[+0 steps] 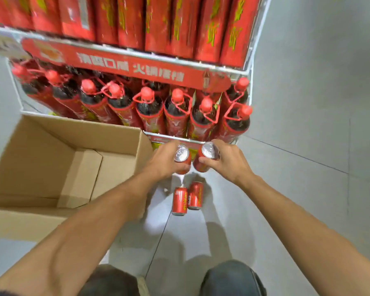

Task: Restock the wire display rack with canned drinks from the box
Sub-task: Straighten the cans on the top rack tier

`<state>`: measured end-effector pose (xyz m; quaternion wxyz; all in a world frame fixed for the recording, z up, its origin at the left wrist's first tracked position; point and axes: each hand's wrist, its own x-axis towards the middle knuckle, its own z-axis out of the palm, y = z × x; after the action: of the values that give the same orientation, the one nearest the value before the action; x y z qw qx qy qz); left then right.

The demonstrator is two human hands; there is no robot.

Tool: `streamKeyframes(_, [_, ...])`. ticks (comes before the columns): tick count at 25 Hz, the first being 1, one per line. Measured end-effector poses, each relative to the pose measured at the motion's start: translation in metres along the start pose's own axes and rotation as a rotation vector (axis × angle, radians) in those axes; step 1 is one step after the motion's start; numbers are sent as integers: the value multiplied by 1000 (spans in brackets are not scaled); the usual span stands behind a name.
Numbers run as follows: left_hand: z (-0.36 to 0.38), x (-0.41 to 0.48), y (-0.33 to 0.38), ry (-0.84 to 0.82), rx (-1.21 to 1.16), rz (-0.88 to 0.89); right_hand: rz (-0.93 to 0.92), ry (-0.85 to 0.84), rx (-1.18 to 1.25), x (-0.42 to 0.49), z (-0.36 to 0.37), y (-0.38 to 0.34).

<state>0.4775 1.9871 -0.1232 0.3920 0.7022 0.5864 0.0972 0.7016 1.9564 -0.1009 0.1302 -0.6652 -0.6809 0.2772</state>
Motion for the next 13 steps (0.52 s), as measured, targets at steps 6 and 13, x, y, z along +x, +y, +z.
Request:
streamKeyframes(6, [-283, -98, 213, 3, 151, 154, -129, 43, -83, -48, -283, -222])
streamKeyframes(13, [-574, -192, 432, 185, 212, 229, -343, 299, -135, -65, -559, -437])
